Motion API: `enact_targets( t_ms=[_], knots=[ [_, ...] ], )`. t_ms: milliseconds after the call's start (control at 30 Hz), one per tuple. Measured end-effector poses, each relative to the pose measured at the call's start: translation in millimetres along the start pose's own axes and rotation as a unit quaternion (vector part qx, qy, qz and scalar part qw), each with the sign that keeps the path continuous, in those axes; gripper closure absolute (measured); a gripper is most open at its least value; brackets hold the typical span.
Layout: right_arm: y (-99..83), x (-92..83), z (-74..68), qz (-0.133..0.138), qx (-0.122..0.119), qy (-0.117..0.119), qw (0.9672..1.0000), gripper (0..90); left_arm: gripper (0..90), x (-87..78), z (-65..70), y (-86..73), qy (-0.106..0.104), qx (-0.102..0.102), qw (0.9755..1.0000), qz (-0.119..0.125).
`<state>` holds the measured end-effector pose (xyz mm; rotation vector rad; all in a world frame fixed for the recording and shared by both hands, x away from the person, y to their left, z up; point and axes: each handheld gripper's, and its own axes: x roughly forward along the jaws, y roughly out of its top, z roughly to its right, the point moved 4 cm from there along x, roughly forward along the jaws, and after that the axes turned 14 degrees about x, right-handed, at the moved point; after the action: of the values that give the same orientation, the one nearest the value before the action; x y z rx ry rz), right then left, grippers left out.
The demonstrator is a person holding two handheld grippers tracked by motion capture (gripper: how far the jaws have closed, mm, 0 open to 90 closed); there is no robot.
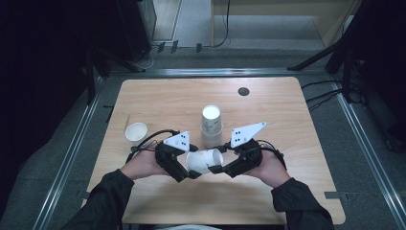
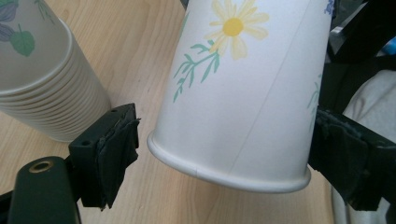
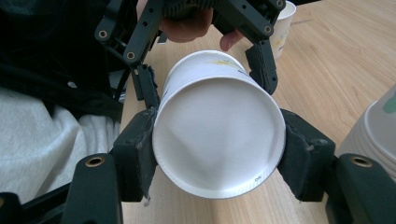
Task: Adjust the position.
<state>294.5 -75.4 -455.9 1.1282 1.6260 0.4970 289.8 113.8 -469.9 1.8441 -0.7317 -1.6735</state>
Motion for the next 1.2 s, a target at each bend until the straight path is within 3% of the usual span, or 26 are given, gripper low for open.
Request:
enact_targets(
  t_ms=[233,400,667,933,1000,1033,1200],
  knots=[
    [9.0,0.1,-5.7,0.012,-0.003,0.018,0.9998,36.2,13.0,-0.3,7.3,4.8,0.003,0.003,0.9989,0.046],
    [12.2,-2.2,-7.3,0.015,-0.002,0.027,0.9995,36.2,13.2,-2.4,10.2,2.3,0.005,0.007,0.9987,0.049],
    [15.5,-0.9,-7.3,0.017,-0.004,0.041,0.9990,36.2,21.4,-14.9,11.4,-1.9,0.016,-0.001,0.9965,0.082],
    [15.6,5.3,-6.4,0.008,-0.005,0.049,0.9987,34.2,23.7,-17.4,13.0,-5.4,0.019,0.003,0.9977,0.066],
    [14.8,6.9,-5.1,0.005,0.000,0.050,0.9988,26.0,23.9,-18.6,11.7,-7.3,0.019,0.001,0.9985,0.052],
    [13.2,8.5,-3.1,0.001,-0.001,0.036,0.9994,22.9,24.1,-20.9,10.1,-10.3,0.018,-0.001,0.9990,0.042],
    [8.6,10.9,-3.1,-0.018,-0.010,0.028,0.9994,22.8,24.4,-24.9,6.3,-17.0,0.009,-0.011,0.9998,0.010]
  ],
)
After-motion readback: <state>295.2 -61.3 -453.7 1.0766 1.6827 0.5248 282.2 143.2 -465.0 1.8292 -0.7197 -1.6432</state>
